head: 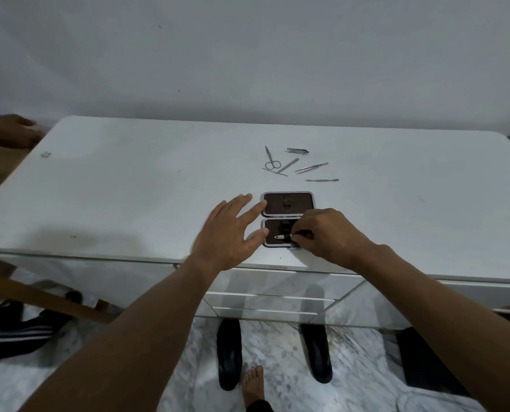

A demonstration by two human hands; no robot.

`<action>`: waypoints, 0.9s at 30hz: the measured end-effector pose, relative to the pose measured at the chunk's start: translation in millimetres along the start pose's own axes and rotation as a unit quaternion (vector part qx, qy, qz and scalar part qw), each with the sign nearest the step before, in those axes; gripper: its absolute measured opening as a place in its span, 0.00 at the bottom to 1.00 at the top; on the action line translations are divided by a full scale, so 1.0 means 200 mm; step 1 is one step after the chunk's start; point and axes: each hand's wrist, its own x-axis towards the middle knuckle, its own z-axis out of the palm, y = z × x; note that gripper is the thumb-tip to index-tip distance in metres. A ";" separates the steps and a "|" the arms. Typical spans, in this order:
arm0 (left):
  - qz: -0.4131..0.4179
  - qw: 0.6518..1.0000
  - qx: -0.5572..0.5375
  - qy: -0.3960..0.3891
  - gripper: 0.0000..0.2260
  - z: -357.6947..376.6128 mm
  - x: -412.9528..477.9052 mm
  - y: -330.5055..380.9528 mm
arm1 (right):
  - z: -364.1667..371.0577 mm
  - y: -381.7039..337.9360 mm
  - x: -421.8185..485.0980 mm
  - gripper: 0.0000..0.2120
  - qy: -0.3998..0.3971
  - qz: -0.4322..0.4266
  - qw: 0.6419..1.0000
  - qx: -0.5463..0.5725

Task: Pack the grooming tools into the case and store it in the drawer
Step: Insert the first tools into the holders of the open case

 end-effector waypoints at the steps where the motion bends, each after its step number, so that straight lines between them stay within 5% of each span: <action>1: 0.000 1.000 0.001 -0.002 0.25 0.00 0.00 0.00 | 0.00 0.00 0.00 0.07 0.006 0.002 1.000 0.003; 16: -0.004 1.000 -0.008 -0.028 0.26 0.00 0.00 -0.01 | -0.02 0.02 0.03 0.08 0.011 0.042 0.998 0.042; 27: -0.007 0.999 -0.023 -0.032 0.25 -0.02 0.01 0.00 | -0.17 0.13 0.34 0.10 0.064 0.170 0.983 0.011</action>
